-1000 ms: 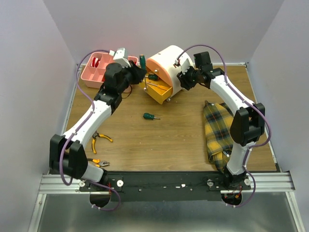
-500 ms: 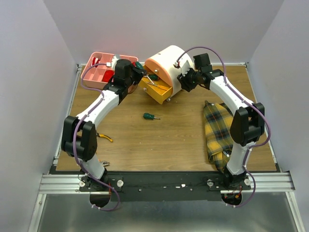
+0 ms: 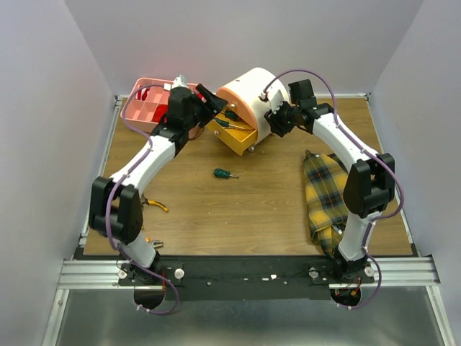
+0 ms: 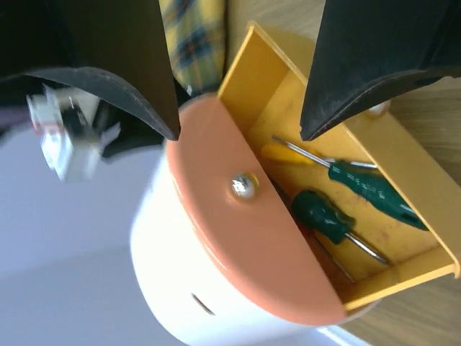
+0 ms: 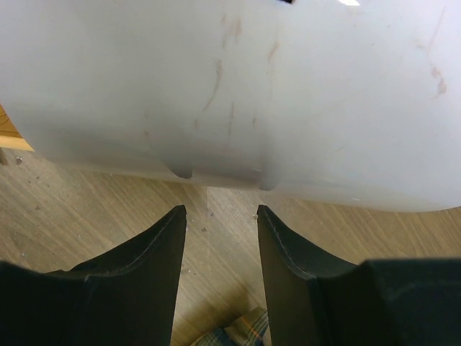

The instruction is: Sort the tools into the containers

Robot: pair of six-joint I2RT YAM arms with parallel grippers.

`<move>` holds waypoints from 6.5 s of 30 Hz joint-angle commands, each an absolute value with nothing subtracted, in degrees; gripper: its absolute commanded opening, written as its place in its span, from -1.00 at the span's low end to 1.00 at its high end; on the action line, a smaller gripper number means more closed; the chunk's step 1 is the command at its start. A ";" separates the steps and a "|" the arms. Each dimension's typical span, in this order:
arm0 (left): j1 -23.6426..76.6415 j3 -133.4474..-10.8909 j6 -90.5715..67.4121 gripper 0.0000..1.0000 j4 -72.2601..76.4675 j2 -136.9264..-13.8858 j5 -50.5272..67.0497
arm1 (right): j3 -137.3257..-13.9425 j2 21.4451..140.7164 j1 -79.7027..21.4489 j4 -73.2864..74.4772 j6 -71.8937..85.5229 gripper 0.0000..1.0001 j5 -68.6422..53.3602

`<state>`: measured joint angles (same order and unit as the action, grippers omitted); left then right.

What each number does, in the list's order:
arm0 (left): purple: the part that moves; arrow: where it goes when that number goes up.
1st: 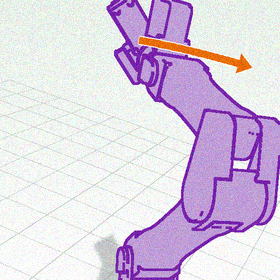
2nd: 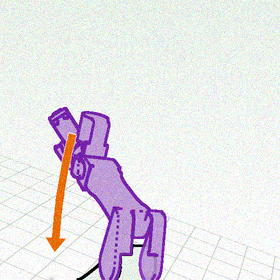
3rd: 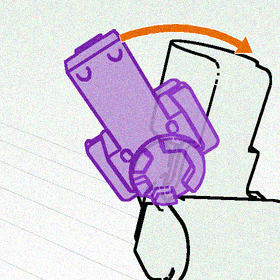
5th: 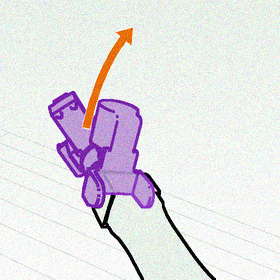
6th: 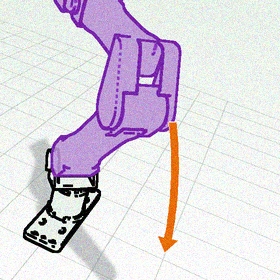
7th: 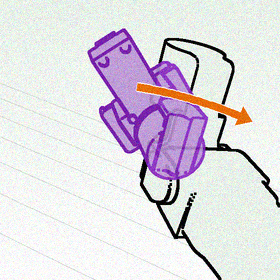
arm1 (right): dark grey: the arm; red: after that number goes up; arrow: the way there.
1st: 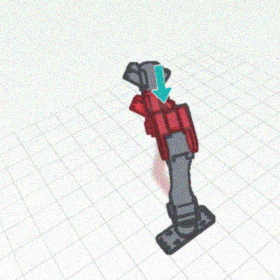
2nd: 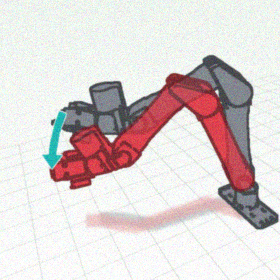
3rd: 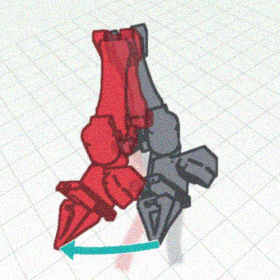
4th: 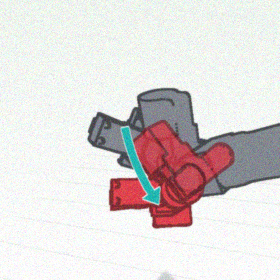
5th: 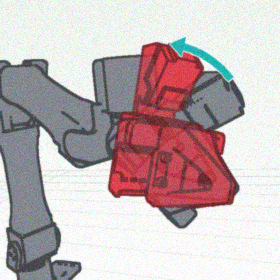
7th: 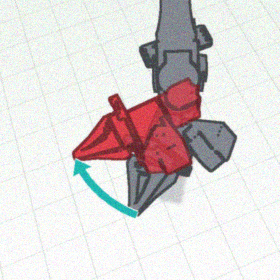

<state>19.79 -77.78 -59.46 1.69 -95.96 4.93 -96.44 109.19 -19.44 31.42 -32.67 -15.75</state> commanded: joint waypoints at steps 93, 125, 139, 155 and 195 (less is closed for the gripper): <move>14.76 -82.43 -64.66 -0.66 0.58 -99.75 9.94 | -92.99 108.02 -19.78 31.02 -37.09 0.07 -12.31; 11.43 -69.09 -31.65 -1.00 -1.94 -89.12 10.00 | -127.69 120.21 -10.82 25.31 -19.51 -0.49 -16.17; 10.72 -71.89 -17.05 -1.00 7.29 -101.33 32.51 | -137.20 135.34 -1.93 26.36 -17.66 -0.98 -40.94; 17.66 -78.66 -21.53 -1.00 10.63 -108.45 34.28 | -130.97 136.67 -3.78 36.03 -21.52 -0.95 -50.80; 11.25 -75.24 -55.28 0.05 18.81 -112.85 32.52 | -122.95 121.12 -6.15 19.51 -18.03 -0.47 0.37</move>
